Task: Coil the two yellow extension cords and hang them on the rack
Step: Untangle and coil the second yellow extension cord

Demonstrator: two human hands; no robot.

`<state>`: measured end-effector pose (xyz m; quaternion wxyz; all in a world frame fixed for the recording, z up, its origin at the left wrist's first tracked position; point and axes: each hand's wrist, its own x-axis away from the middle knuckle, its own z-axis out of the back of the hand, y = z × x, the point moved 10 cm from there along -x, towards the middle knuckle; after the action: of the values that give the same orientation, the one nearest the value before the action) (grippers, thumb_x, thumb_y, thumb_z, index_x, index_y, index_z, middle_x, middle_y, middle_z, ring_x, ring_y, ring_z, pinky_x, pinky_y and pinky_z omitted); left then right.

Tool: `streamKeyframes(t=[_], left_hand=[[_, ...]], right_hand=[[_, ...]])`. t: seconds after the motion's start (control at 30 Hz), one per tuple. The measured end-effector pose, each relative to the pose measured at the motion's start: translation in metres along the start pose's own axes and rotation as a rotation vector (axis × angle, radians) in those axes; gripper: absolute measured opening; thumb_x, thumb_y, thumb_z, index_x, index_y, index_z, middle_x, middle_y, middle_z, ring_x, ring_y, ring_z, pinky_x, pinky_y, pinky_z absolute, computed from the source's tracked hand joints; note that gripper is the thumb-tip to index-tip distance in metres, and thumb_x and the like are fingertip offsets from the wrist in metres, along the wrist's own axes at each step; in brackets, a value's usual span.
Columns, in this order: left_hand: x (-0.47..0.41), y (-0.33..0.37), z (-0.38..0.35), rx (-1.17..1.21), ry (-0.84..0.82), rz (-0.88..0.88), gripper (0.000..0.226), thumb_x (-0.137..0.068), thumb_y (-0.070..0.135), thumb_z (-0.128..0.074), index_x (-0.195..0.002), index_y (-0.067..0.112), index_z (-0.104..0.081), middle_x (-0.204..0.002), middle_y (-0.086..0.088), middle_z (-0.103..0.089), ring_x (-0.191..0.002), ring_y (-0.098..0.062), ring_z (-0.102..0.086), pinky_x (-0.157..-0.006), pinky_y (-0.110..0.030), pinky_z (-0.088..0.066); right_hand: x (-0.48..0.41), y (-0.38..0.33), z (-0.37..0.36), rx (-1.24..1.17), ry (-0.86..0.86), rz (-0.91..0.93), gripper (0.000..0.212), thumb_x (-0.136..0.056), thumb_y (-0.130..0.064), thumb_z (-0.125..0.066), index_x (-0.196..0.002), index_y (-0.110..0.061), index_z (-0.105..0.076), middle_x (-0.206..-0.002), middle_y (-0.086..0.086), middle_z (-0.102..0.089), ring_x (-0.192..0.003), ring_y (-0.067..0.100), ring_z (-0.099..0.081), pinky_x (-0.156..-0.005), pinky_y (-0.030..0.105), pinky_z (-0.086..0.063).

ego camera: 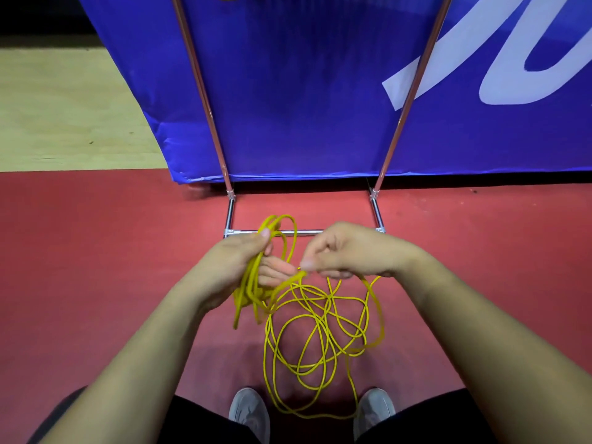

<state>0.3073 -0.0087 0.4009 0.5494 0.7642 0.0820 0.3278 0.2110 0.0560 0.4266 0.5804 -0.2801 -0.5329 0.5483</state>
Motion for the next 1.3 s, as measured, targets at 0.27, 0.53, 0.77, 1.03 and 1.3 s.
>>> streamKeyframes(t=[0.27,0.53,0.77,1.03,1.3], left_hand=[[-0.003,0.009,0.000,0.261,-0.017,-0.039,0.026,-0.092,0.030,-0.050,-0.069,0.018,-0.047,-0.050,0.005,-0.027,-0.038,-0.010,-0.028,-0.043,-0.021,-0.026],[-0.002,0.001,0.014,-0.046,0.047,0.060,0.030,-0.097,0.029,-0.046,-0.076,0.008,-0.048,-0.047,-0.007,-0.048,-0.036,-0.020,-0.047,-0.038,-0.019,-0.034],[0.002,-0.010,-0.002,-0.033,-0.046,0.108,0.031,-0.095,0.029,-0.049,-0.087,0.000,-0.058,-0.079,-0.029,-0.069,-0.053,-0.030,-0.068,-0.045,-0.026,-0.050],[0.003,-0.012,-0.018,-0.036,-0.175,0.071,0.028,-0.091,0.031,-0.050,-0.080,0.008,-0.062,-0.048,0.003,-0.035,-0.033,-0.009,-0.032,-0.039,-0.021,-0.024],[-0.005,-0.008,0.002,-0.088,-0.073,0.042,0.027,-0.091,0.030,-0.051,-0.089,0.003,-0.055,-0.055,-0.004,-0.047,-0.041,-0.018,-0.048,-0.043,-0.023,-0.038]], right_hand=[[-0.003,0.048,0.040,-0.089,0.182,-0.007,0.006,-0.090,-0.013,-0.066,-0.087,-0.011,-0.062,-0.071,0.005,-0.062,-0.063,0.015,-0.053,-0.066,0.032,-0.044],[0.006,0.068,0.077,-0.152,0.489,-0.051,0.006,-0.088,-0.014,-0.069,-0.084,-0.019,-0.066,-0.058,0.004,-0.051,-0.048,0.013,-0.036,-0.047,0.022,-0.028],[0.003,0.006,0.046,0.142,0.360,0.038,0.010,-0.080,-0.016,-0.078,-0.077,-0.008,-0.074,-0.050,-0.009,-0.046,-0.050,0.006,-0.035,-0.050,0.022,-0.030],[-0.004,-0.005,0.022,0.117,0.283,0.094,0.015,-0.082,-0.023,-0.076,-0.081,-0.008,-0.072,-0.058,0.006,-0.041,-0.054,0.012,-0.033,-0.050,0.024,-0.026],[0.007,0.078,0.065,-0.112,0.409,-0.071,0.006,-0.091,-0.015,-0.065,-0.087,-0.015,-0.068,-0.058,0.007,-0.057,-0.052,0.018,-0.052,-0.063,0.036,-0.040]])
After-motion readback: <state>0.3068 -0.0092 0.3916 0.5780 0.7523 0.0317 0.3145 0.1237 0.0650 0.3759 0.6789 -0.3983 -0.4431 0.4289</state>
